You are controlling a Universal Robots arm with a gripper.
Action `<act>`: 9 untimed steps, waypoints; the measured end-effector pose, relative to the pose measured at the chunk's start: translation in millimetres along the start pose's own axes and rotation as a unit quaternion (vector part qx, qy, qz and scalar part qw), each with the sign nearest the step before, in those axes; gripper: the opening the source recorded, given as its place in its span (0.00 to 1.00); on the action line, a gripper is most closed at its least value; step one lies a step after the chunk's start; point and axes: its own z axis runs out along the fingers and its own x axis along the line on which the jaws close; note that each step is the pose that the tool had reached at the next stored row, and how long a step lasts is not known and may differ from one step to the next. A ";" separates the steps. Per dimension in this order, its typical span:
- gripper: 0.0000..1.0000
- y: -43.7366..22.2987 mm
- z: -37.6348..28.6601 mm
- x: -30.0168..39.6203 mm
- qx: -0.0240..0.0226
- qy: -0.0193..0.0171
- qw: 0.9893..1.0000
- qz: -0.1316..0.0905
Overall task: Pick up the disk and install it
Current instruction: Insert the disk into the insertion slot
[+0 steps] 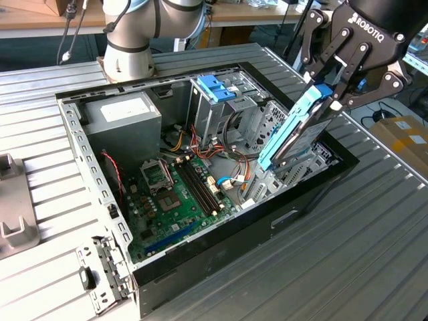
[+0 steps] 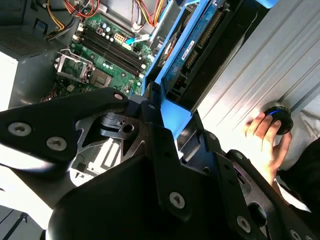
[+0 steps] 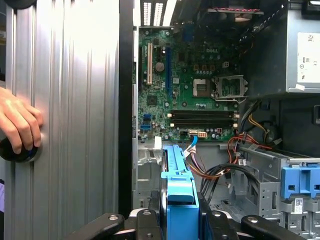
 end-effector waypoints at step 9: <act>0.37 -18.6 4.3 0.8 0.000 0.000 1.000 0.000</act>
